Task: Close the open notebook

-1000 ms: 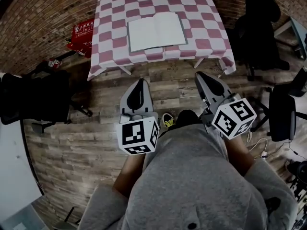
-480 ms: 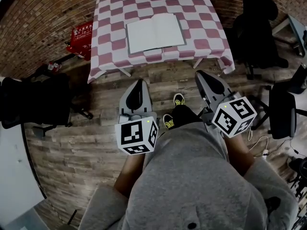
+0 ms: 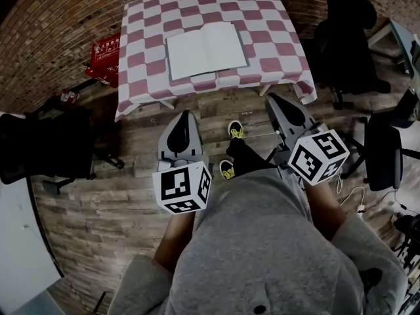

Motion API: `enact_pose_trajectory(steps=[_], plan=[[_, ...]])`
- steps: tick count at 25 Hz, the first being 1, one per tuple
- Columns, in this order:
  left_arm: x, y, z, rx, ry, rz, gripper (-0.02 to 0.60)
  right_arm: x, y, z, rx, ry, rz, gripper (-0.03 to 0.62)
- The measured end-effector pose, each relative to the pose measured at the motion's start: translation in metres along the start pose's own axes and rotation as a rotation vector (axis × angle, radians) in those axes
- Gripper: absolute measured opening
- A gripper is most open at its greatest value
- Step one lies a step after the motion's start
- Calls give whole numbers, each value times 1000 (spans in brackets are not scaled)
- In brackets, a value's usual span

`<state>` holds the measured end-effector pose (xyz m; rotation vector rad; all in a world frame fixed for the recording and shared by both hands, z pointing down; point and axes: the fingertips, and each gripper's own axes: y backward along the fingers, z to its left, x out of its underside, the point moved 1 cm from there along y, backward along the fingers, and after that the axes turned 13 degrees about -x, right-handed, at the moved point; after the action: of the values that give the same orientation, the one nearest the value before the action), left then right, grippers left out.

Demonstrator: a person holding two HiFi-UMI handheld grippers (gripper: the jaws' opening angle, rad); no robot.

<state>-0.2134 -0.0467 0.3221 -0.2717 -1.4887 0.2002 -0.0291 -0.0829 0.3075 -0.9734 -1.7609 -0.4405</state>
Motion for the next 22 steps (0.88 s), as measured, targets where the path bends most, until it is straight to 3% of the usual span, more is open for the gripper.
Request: enact_pose_trajectory(steps=[12,22], plan=[[1,-63,30,-120,6,65,11,-2,-58,-45,-39,-48,68,26],[23,-138,67,-229,46,181,36,-2,-122,-100,-80,-109,150,26]])
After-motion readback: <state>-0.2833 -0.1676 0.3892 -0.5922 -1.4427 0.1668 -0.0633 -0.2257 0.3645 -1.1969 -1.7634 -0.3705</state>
